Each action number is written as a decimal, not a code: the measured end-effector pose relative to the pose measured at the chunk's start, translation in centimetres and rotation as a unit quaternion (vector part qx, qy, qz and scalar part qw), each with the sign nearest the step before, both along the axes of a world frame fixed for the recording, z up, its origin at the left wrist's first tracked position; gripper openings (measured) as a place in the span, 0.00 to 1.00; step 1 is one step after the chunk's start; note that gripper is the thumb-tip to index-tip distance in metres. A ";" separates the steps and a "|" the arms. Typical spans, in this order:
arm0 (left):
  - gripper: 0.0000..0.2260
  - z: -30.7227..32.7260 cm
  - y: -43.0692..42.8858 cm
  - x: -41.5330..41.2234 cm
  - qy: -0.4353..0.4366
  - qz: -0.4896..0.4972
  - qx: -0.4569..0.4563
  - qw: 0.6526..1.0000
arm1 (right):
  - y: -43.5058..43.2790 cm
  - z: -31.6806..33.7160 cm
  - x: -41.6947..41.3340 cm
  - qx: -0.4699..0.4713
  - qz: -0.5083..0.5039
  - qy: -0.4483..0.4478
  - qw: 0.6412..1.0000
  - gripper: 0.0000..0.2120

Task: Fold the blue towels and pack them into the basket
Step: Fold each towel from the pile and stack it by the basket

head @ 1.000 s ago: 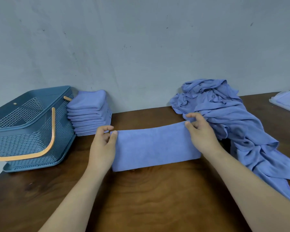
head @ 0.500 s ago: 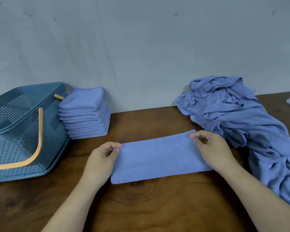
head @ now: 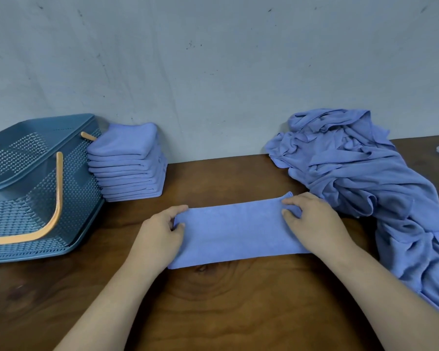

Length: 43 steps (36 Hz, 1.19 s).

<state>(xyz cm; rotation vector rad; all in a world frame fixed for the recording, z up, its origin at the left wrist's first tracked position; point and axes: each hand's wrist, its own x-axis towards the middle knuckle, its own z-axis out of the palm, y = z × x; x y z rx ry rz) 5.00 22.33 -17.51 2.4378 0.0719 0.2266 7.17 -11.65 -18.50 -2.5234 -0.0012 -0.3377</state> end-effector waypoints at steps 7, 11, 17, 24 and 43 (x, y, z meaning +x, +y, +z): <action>0.23 -0.3 -0.7 -0.3 -0.020 0.005 0.061 0.998 | 1.4 1.7 -1.5 -0.195 -0.012 -0.058 0.979 0.19; 0.23 -0.4 -0.5 -0.2 -0.015 0.015 0.058 0.998 | 3.6 3.1 -1.9 -0.239 0.018 -0.086 0.967 0.18; 0.21 -0.9 0.0 0.0 -0.006 0.018 0.062 0.998 | 6.1 1.9 -2.5 -0.142 0.196 0.036 0.970 0.25; 0.21 -0.6 -0.1 0.4 0.032 0.043 0.100 0.994 | 6.1 0.2 -2.2 -0.220 0.218 0.107 0.945 0.34; 0.34 -0.1 -5.3 -2.4 0.108 -0.182 0.240 0.947 | 4.7 0.2 -1.5 -0.207 0.218 0.113 0.947 0.39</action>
